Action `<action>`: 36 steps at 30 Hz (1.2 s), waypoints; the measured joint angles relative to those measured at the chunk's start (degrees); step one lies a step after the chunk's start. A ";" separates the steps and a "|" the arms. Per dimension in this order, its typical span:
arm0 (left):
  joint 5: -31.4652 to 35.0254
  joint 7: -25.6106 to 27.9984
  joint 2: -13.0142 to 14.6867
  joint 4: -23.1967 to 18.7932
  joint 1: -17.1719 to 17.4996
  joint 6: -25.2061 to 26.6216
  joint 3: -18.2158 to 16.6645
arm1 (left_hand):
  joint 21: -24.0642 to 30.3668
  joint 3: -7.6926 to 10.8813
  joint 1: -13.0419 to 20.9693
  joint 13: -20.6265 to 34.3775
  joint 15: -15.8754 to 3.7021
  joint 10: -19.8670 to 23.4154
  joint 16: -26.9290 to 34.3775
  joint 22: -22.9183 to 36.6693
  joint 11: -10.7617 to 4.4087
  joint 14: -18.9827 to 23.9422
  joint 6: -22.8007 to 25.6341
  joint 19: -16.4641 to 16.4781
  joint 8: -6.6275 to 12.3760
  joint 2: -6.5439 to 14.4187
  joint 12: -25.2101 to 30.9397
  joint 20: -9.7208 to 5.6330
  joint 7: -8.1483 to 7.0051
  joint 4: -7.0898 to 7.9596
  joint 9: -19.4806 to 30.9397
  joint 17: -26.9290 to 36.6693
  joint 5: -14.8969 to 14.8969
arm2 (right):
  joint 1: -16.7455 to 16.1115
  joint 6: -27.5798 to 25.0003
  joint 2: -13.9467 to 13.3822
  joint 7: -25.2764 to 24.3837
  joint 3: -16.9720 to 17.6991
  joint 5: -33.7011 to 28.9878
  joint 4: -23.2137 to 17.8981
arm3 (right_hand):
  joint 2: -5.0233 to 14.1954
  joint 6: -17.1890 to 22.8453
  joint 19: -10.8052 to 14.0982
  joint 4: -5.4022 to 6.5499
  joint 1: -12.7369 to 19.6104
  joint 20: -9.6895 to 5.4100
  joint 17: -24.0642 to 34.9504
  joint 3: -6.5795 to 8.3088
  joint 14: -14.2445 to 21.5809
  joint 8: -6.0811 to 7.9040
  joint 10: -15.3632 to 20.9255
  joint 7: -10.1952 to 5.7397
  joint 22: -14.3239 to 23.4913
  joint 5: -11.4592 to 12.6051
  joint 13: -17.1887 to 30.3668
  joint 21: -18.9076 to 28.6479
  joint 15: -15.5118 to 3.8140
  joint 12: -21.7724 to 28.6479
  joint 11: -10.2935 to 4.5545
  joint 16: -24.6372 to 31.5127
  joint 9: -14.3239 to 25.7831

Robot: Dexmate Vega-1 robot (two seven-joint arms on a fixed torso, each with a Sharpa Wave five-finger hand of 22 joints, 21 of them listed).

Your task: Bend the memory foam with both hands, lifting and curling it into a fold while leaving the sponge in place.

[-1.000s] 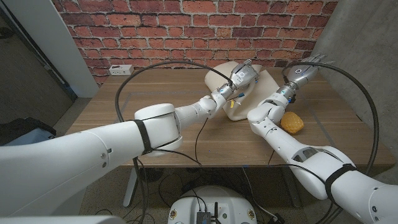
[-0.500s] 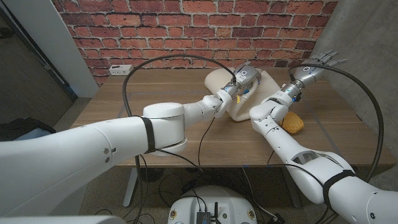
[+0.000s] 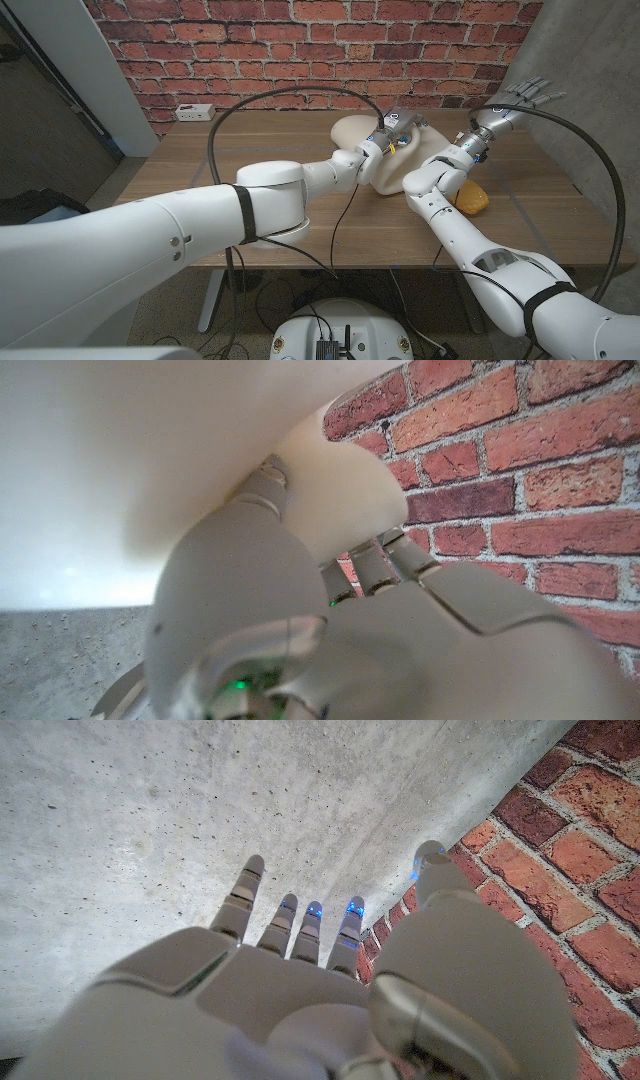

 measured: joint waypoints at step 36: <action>-0.10 -14.96 -2.33 0.08 -1.28 10.75 3.60 | -22.24 -13.26 -16.39 -7.32 5.80 -40.91 -0.44 0.72 13.07 -35.67 -28.74 -27.11 0.35 -3.16 1.17 12.81 8.22 7.15 -0.33 -0.33 7.55 | -3.33 1.17 -15.92 3.37 -14.71 18.50 -21.82 | 2.13 -1.38 6.91 6.44 -14.37 -3.23 1.34 -3.28 4.42 -1.28 1.80 1.99 0.32 -4.44 0.13 0.42 0.01 -0.36 2.17 1.04 0.29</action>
